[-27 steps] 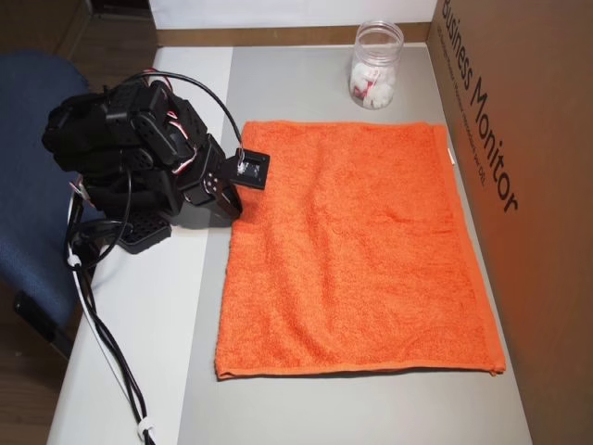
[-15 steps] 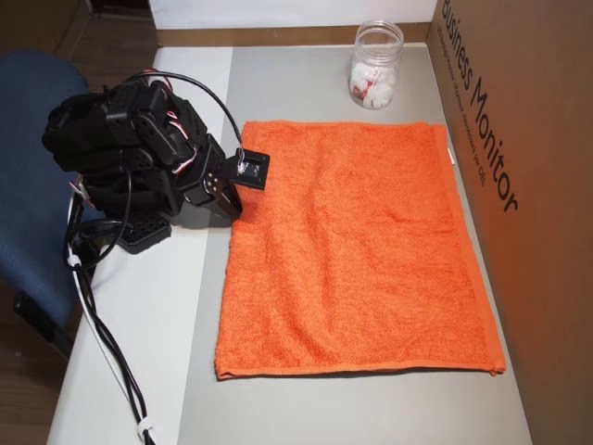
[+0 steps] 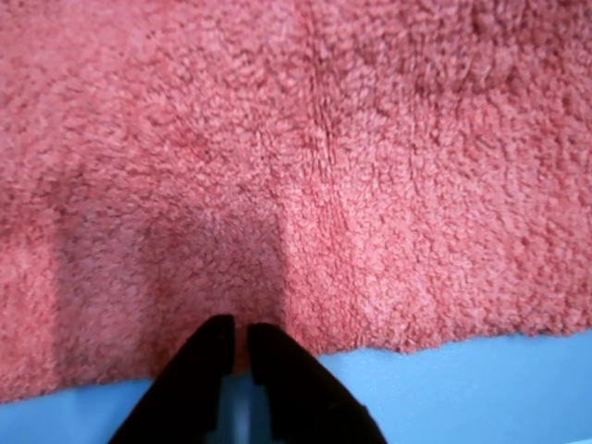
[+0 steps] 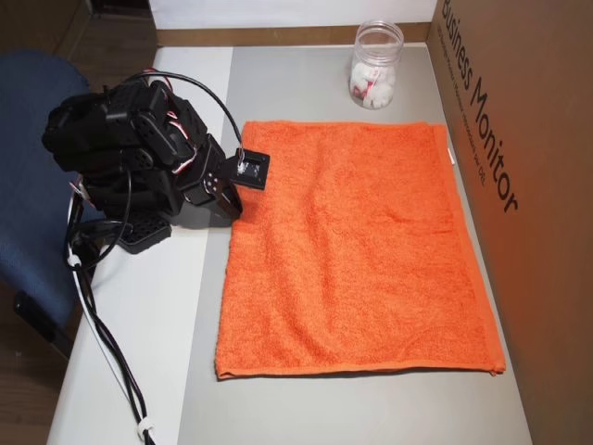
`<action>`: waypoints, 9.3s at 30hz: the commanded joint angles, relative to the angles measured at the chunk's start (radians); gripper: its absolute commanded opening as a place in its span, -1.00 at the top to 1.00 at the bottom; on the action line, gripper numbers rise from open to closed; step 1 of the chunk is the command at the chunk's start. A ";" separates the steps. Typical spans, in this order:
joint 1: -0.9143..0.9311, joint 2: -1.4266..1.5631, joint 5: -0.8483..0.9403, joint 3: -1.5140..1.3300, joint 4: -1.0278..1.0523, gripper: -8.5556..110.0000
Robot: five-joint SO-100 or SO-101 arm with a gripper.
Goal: Fold the blanket.
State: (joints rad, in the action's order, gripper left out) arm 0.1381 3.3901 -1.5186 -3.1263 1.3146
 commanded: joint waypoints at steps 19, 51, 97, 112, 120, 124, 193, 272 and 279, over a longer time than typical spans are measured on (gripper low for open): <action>-0.012 0.006 0.008 -0.008 0.005 0.86; -0.012 -0.299 0.011 0.449 0.006 0.86; -0.652 -0.684 0.509 0.873 0.017 0.59; -0.894 -0.686 0.511 0.821 0.169 0.58; -0.914 -0.686 0.568 0.765 0.167 0.53; -0.914 -0.687 0.581 0.736 0.143 0.53; -0.907 -1.496 0.565 0.709 -0.520 0.53; -0.540 -0.765 0.565 0.758 -0.146 0.86; -0.453 -0.769 0.565 0.859 -0.160 0.86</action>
State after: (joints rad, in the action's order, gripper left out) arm -0.3359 2.6032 -0.9511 -2.3363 1.1689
